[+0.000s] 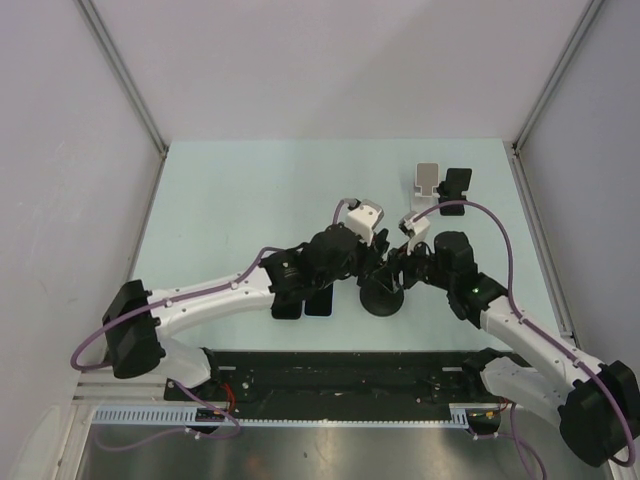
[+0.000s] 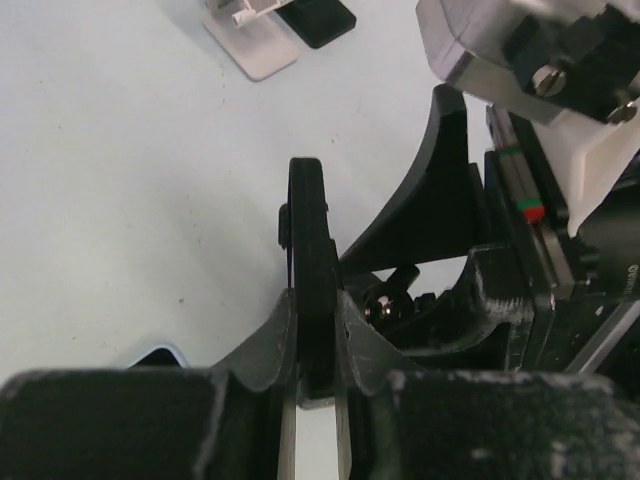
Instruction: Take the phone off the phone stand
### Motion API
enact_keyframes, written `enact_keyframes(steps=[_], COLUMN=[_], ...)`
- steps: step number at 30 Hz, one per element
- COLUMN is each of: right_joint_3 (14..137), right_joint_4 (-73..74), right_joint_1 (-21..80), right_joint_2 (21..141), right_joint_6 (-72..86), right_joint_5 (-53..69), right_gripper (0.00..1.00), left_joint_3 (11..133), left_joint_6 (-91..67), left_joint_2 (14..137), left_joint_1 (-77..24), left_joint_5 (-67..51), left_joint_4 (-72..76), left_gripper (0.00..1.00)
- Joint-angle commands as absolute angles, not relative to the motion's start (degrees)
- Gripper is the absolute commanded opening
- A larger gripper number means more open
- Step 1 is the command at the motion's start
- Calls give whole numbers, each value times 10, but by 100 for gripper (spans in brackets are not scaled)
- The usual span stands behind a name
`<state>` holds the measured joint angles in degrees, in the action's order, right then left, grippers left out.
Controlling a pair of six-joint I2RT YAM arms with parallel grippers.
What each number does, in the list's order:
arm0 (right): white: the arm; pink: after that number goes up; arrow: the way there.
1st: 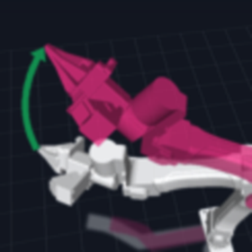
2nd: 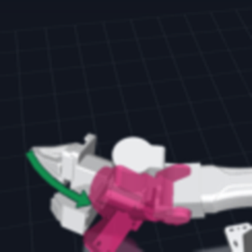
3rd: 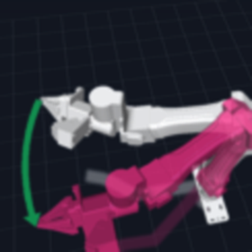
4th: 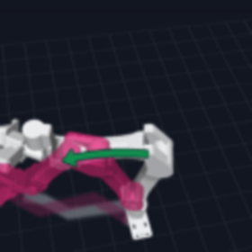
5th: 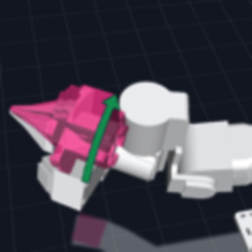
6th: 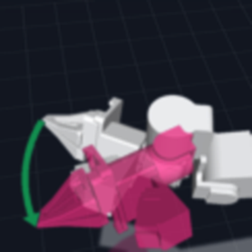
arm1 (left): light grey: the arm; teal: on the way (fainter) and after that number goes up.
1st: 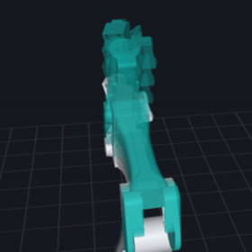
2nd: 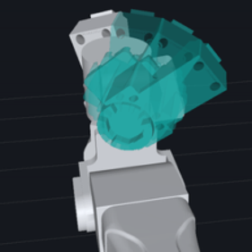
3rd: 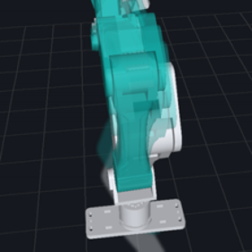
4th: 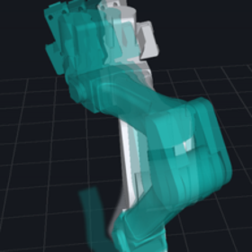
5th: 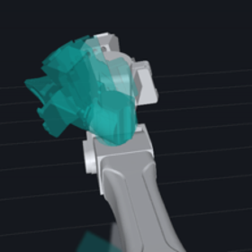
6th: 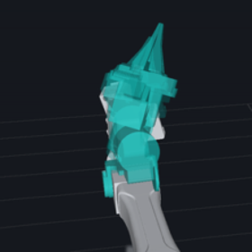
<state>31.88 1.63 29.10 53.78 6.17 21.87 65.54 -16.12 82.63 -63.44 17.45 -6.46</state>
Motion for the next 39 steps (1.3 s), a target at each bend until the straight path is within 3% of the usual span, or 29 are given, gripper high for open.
enact_keyframes(steps=[1, 2, 4, 5, 7, 24, 39], right_joint_3=[343, 343, 344, 343, 343, 334, 334], right_joint_4=[-22, -20, -17, -11, -4, 19, 25], right_joint_1=[301, 301, 299, 297, 291, 284, 304], right_joint_2=[548, 549, 548, 546, 541, 541, 539], right_joint_6=[50, 51, 51, 50, 52, 37, 21], right_joint_5=[226, 224, 214, 210, 200, 179, 168], right_gripper=[52, 39, 26, 11, 0, 0, 0], left_joint_3=[639, 637, 630, 628, 613, 536, 537], left_joint_6=[-150, -151, -152, -152, -156, -135, -29], left_joint_2=[776, 775, 771, 768, 760, 649, 617], left_joint_1=[-636, -636, -635, -634, -626, -492, -454], left_joint_5=[131, 132, 130, 130, 124, 76, 68], left_joint_4=[41, 41, 41, 41, 41, 19, 4], left_gripper=[0, 0, 0, 1, 0, 0, 0])
